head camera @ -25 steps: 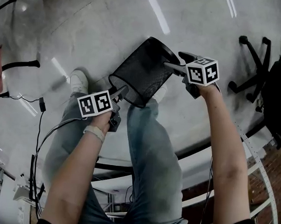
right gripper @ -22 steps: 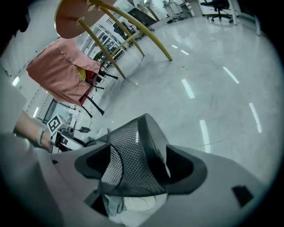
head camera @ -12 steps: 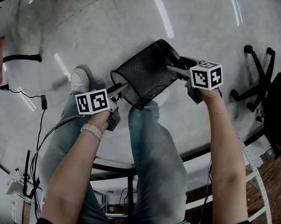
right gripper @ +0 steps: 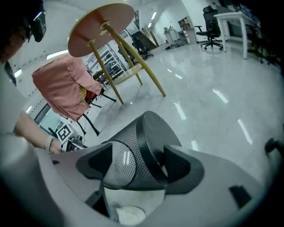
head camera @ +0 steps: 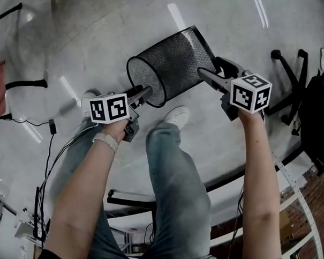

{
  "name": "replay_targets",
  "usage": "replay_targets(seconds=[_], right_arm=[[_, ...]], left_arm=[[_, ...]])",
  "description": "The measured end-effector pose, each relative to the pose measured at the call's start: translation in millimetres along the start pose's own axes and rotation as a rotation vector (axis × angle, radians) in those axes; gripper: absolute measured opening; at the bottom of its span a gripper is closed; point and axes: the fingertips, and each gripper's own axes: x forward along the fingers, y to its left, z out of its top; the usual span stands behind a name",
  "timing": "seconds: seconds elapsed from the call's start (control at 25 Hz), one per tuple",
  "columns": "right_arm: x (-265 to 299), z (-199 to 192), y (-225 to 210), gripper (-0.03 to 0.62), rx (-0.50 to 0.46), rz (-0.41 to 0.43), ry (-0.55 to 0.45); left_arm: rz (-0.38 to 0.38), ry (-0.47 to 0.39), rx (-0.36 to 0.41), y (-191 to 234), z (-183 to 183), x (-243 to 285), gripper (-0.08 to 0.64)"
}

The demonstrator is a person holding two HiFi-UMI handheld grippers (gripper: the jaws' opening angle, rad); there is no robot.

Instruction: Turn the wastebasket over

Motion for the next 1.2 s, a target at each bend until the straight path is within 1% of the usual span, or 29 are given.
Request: replay_targets(seconds=[0.12,0.16,0.24,0.32,0.44,0.52,0.6,0.72,0.84,1.04,1.12,1.2], right_arm=[[-2,14,10,0.353,-0.070,-0.005,-0.008],[-2,15,17,0.346,-0.104,-0.009,-0.002],[-2,16,32,0.312,-0.165,-0.024,0.002],[0,15,51,0.279,-0.212,-0.043,-0.003],[5,15,83,0.279,-0.302,-0.083,0.001],[10,18,106,0.262,-0.376,-0.107,0.003],[18,18,130,0.215,-0.460,-0.119,0.016],[31,12,167,0.210,-0.576,-0.119,0.050],[44,7,195,0.209,-0.677,-0.153,0.096],[69,-11,235,0.206,-0.872,-0.221,0.186],[78,-16,247,0.206,-0.933,-0.249,0.198],[87,-17,258,0.206,-0.973,-0.272,0.199]], left_arm=[[-0.036,0.001,0.003,4,13,-3,0.193],[-0.040,0.012,-0.002,8,13,-7,0.197],[-0.031,0.047,-0.019,20,8,-14,0.211],[0.003,0.074,-0.028,35,1,-24,0.230],[0.056,0.079,-0.032,54,-4,-40,0.245],[0.097,0.083,-0.026,69,-5,-50,0.245],[0.152,0.099,-0.013,86,-8,-59,0.245],[0.235,0.117,0.006,106,-9,-74,0.244],[0.261,0.090,-0.003,112,0,-91,0.244],[0.252,0.045,-0.004,106,16,-132,0.244],[0.250,0.024,-0.008,105,21,-151,0.243],[0.252,0.010,-0.006,107,26,-169,0.244]])
